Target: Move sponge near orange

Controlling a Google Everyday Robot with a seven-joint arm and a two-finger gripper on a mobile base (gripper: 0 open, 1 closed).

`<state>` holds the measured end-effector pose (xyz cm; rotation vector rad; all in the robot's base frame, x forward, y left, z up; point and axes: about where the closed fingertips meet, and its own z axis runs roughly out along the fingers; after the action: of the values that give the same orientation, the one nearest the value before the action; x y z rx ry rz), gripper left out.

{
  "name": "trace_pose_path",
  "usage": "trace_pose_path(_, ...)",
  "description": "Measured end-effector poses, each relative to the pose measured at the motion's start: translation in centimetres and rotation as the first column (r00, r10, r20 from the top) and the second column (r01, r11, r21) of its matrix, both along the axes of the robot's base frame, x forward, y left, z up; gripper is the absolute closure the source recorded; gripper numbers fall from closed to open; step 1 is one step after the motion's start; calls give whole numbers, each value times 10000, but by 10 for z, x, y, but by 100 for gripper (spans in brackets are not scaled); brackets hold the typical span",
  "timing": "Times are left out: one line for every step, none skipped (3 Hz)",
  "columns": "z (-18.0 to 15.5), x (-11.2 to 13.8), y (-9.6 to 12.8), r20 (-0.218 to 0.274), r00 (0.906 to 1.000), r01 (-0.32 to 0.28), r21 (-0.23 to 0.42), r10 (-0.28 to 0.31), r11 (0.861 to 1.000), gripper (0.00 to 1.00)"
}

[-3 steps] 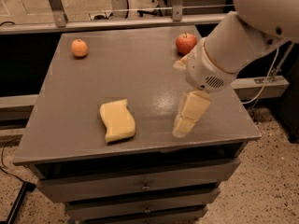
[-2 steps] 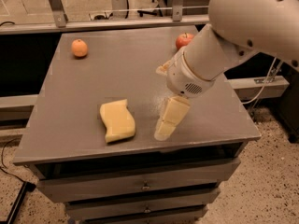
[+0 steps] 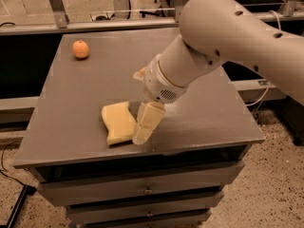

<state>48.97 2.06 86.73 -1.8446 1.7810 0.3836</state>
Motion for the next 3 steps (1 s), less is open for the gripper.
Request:
trace_pose_path(-14,3,18,-414,9991,-22,216,31,9998,0)
trace_pose_path(-29,3,28,-853,9964,40,337,-11,9994,0)
trace_pose_path(-38,2,33,-1316,9913,83,273,-46,9996,18)
